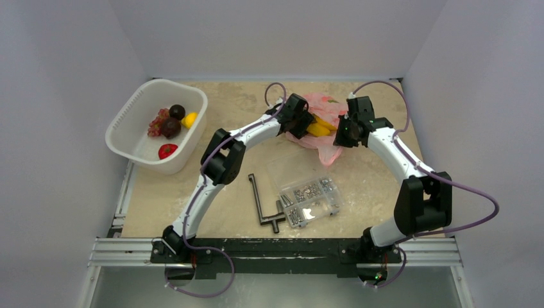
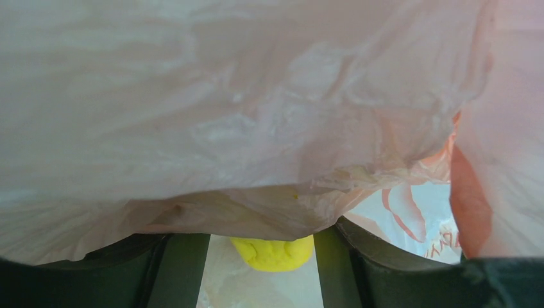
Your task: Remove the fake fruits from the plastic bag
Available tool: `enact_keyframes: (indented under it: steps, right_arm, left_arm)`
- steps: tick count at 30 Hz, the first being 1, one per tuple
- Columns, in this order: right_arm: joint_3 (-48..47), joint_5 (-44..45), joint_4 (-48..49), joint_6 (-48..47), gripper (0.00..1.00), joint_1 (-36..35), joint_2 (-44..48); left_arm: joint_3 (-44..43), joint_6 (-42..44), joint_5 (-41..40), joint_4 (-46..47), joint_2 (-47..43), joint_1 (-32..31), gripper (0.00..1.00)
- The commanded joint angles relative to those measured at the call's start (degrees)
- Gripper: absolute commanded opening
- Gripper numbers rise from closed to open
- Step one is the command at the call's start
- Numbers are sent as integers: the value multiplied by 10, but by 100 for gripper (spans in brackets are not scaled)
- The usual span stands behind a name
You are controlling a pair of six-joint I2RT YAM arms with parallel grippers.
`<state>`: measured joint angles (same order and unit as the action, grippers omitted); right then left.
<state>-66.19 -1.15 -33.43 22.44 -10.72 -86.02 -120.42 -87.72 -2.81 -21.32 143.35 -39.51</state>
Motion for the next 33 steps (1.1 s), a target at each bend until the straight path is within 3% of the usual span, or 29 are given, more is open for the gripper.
enact_keyframes:
  steps: [1, 3, 9, 15, 20, 28, 33]
  right_arm:
    - [-24, -3, -7, -9, 0, 1, -4]
    - [-25, -3, -8, -11, 0, 1, -4]
    - [-20, -3, -6, -14, 0, 1, 2]
    - [5, 4, 10, -13, 0, 1, 22]
    - [13, 9, 21, -16, 0, 1, 36]
    - [31, 14, 45, -22, 0, 1, 60]
    - [53, -4, 70, -16, 0, 1, 66]
  left_arm:
    - [-36, -11, -17, -8, 15, 4, 55]
    - [-41, -4, -17, -13, 17, 5, 51]
    - [-36, 39, 4, -18, -1, 8, 19]
    - [36, 90, 54, 24, -87, 21, 6]
    - [95, 92, 107, 43, -163, 33, 0]
    - [181, 54, 231, 112, -255, 33, 0]
    - [248, 119, 303, 74, -354, 30, 0]
